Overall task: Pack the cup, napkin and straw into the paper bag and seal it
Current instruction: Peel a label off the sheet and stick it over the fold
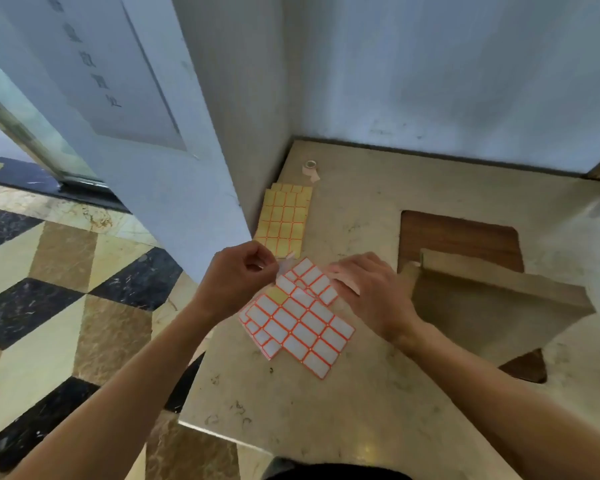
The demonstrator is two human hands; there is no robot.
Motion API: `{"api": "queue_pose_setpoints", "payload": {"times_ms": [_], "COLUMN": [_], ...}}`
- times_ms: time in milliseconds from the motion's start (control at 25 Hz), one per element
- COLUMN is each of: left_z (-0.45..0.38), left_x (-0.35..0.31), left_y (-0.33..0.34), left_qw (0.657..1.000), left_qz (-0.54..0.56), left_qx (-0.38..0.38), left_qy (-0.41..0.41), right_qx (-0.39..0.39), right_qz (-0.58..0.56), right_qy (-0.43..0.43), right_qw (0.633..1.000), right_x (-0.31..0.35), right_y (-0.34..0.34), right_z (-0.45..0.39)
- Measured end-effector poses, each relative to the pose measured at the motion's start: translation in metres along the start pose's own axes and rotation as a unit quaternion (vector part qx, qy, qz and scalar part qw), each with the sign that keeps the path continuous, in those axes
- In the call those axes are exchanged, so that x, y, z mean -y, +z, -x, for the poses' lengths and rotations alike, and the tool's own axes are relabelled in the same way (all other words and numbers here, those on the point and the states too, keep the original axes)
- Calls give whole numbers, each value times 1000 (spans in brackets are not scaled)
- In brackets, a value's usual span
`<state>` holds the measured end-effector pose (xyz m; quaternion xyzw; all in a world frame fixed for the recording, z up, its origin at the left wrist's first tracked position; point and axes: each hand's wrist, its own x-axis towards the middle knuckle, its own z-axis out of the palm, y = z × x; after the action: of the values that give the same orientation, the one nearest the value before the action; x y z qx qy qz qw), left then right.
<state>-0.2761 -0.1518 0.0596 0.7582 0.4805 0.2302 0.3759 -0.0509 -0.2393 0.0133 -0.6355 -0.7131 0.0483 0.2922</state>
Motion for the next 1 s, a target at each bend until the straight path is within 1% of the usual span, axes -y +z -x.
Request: {"api": "queue_pose_setpoints", "payload": {"times_ms": [80, 160, 240, 360, 440, 520, 640, 760, 880, 1000], "left_z": [-19, -37, -51, -66, -72, -76, -82, -85, -82, -75], "left_x": [-31, -63, -91, -131, -152, -165, -171, -172, -168, -165], "left_y": [15, 34, 55, 92, 114, 134, 152, 159, 164, 169], "left_qw": [998, 992, 984, 970, 959, 952, 950, 949, 941, 912], "left_qz": [-13, -22, -28, -28, -33, -41, -56, -75, -126, -212], "left_qx": [10, 40, 64, 81, 97, 112, 137, 140, 130, 117], "left_qy": [64, 119, 163, 227, 263, 283, 276, 271, 285, 331], "right_qx": [-77, -112, -99, -49, -19, 6, 19, 35, 29, 16], "right_qz": [31, 85, 131, 172, 186, 193, 183, 154, 126, 119], "right_qy": [-28, -26, 14, 105, 124, 122, 114, 90, 67, 41], "right_qw": [996, 990, 986, 978, 975, 974, 976, 983, 989, 992], "right_x": [-13, -33, -56, -86, -99, -110, -124, -133, -139, -141], "right_y": [-49, -97, -134, -165, -168, -165, -161, -159, -156, -151], "right_z": [20, 44, 69, 98, 110, 114, 110, 102, 105, 112]}}
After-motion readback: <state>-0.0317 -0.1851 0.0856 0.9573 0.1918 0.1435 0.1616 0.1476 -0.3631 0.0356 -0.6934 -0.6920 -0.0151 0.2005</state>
